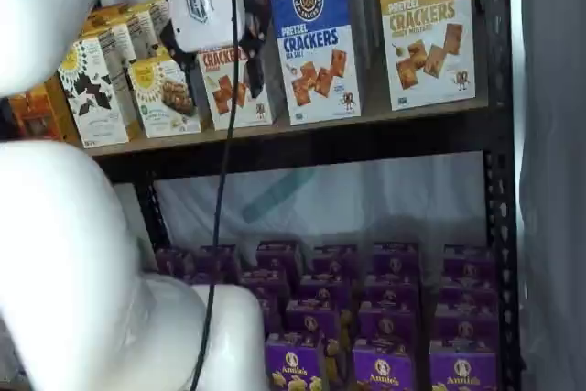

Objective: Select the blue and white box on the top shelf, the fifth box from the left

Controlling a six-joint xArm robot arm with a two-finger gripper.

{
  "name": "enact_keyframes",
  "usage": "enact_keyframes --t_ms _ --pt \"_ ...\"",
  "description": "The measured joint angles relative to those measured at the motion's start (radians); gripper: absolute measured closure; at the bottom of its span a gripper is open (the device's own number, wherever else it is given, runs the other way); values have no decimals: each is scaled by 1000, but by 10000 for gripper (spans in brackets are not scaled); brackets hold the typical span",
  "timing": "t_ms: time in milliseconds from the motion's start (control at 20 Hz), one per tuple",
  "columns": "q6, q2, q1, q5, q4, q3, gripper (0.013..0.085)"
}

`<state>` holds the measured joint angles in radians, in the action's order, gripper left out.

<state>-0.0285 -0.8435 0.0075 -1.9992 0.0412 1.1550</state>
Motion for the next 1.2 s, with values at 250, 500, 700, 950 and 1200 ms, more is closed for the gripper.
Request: enact_keyframes --t_ms 250,500,700,950,1200 --pt "19 1 -39 -1 44 -2 130" --pt "17 14 -21 16 15 -4 130" --pt "13 38 -2 60 -26 8 130" --pt "26 108 -8 98 -49 69 130" --pt "63 189 -49 132 -43 146 130"
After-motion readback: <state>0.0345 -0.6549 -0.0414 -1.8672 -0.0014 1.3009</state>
